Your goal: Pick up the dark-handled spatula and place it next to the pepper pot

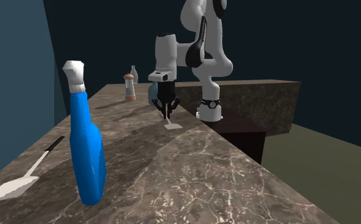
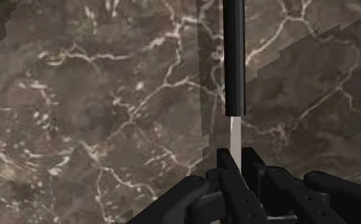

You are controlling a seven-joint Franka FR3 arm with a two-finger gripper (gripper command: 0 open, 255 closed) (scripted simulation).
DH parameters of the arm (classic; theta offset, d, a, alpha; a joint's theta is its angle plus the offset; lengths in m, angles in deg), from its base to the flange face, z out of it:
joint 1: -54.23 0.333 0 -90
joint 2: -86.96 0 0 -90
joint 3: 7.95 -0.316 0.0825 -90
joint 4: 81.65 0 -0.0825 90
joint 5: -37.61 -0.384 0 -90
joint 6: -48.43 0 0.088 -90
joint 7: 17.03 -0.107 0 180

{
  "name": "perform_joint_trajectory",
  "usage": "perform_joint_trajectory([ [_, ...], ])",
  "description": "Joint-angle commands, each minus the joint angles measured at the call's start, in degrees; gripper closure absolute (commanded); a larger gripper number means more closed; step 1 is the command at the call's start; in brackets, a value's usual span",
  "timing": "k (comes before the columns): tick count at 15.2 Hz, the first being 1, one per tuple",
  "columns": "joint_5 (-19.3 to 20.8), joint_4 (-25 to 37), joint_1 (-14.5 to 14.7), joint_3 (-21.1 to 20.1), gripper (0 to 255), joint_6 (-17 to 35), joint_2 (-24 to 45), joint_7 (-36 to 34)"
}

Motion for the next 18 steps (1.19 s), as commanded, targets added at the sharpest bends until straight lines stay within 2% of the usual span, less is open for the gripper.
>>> perform_joint_trajectory([
  [1,1.07,0.28,-0.32,-0.33,255,-1.56,-1.47,-0.76],
  [9,4.37,2.43,-1.74,-2.45,255,-9.57,-7.98,-3.24],
  [18,5.64,5.77,-2.69,-4.93,255,-18.1,-13.49,-4.45],
])
